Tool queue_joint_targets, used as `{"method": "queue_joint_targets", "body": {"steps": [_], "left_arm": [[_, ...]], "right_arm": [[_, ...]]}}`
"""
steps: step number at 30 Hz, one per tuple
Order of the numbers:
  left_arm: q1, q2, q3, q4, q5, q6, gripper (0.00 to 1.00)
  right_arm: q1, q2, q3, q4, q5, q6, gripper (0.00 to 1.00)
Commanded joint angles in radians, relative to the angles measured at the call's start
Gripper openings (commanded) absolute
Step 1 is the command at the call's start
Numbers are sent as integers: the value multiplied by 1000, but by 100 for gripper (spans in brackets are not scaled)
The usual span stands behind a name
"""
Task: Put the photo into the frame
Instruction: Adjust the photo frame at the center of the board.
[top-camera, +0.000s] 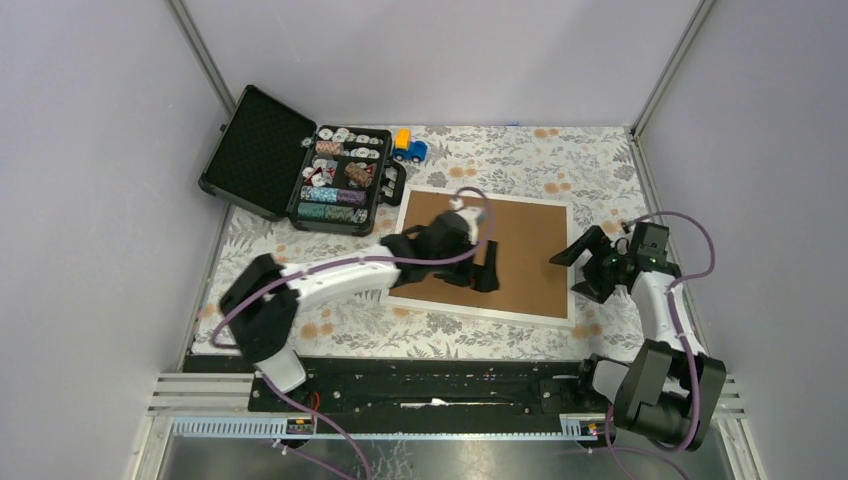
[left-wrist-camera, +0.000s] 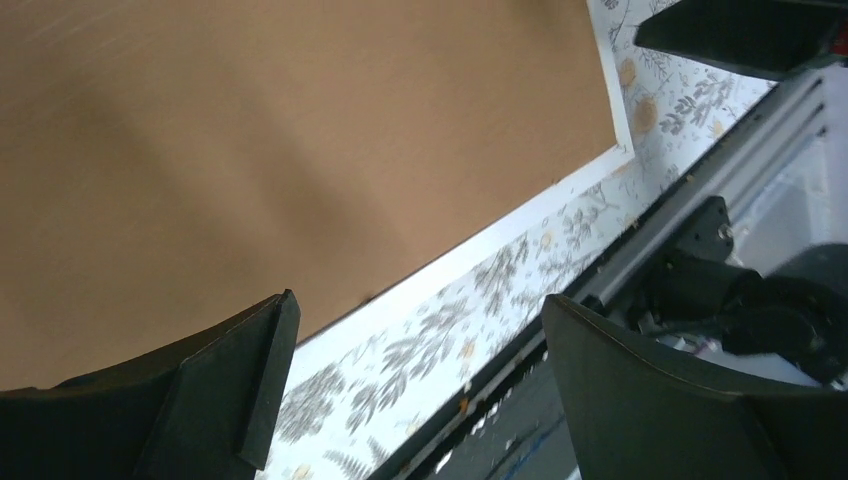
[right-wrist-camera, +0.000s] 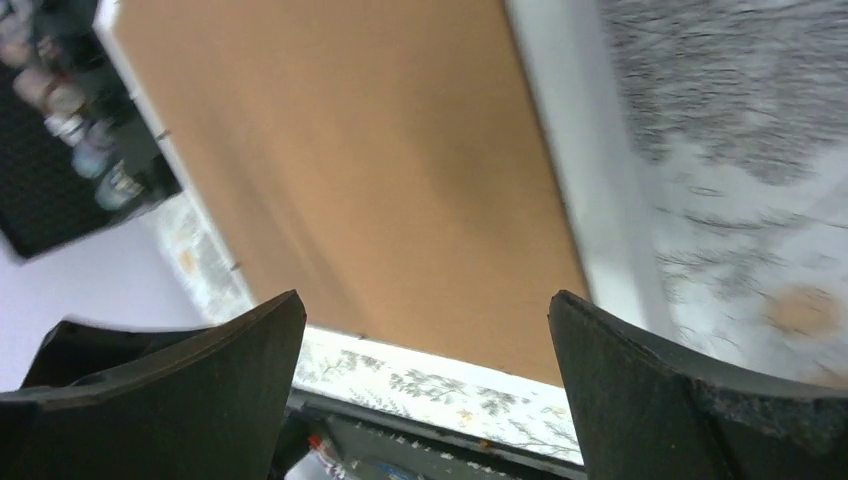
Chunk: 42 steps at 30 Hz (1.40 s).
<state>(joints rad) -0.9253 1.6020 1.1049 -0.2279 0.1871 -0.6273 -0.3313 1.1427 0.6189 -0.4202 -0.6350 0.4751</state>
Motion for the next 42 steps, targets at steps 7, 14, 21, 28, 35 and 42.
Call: {"method": "queue_joint_targets", "body": {"steps": [7,14,21,28,35,42], "left_arm": [[-261,326,468,-127,-471,-113,98],[-275,266,411,-36,-416,-73,99],[-276,221,334,7,-410,-15,99],[-277,286,393,-61,-465,-14,99],[-300,457,623,-220,-514,35,99],[-320,653,862,-346,-607,128,96]], "right_arm": [[-15,-63,157,-56,568,118,100],[-18,194,94,93,308,92,99],[21,239,26,241,88,26,98],[206,166,26,341,-70,194,96],[131,72,176,50,406,157,99],[-56,117,170,5,423,59,99]]}}
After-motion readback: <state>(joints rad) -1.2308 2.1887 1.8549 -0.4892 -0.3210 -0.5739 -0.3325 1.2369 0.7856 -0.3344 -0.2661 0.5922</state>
